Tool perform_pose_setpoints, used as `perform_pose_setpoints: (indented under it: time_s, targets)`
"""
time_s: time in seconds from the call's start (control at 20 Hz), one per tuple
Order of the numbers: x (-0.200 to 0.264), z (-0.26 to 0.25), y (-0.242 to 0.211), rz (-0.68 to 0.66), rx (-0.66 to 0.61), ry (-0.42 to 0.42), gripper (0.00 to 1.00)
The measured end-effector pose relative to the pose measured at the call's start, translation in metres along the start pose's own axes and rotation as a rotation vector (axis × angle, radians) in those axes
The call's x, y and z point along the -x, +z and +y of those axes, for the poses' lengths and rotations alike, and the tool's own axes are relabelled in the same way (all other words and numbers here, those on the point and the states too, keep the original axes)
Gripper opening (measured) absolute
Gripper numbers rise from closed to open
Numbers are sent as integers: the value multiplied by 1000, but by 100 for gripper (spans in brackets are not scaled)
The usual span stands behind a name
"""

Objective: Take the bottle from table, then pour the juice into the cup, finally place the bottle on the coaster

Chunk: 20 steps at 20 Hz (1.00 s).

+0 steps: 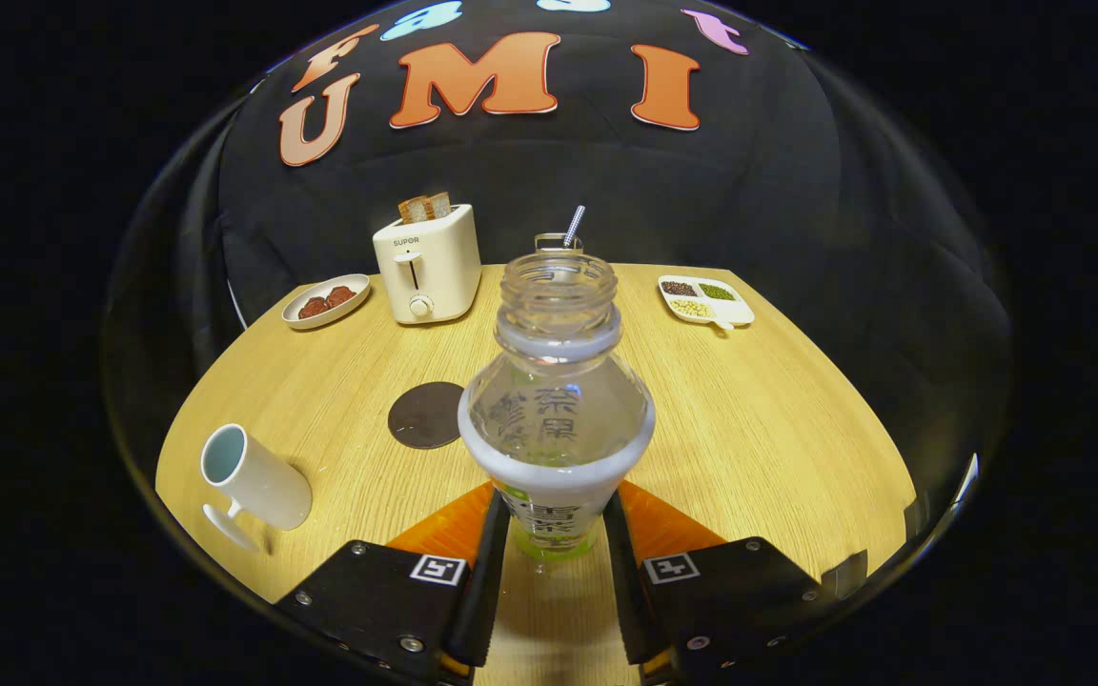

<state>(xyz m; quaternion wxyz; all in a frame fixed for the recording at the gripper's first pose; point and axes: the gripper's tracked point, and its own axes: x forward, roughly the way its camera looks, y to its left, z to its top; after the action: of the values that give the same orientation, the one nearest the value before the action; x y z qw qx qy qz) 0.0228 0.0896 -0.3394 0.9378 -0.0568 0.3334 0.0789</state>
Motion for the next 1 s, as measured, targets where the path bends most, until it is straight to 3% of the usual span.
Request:
perform_pose_setpoints:
  time_s: [0.2,0.35,0.55,0.8,1.0]
  targets:
    - [15,7,16,-9,86,-22,53]
    - [25,8,31,-11,190,-83,53]
    - [37,32,42,-18,274,-85,53]
    - [46,52,52,-50,495,-152,53]
    - [52,77,50,-57,551,-152,53]
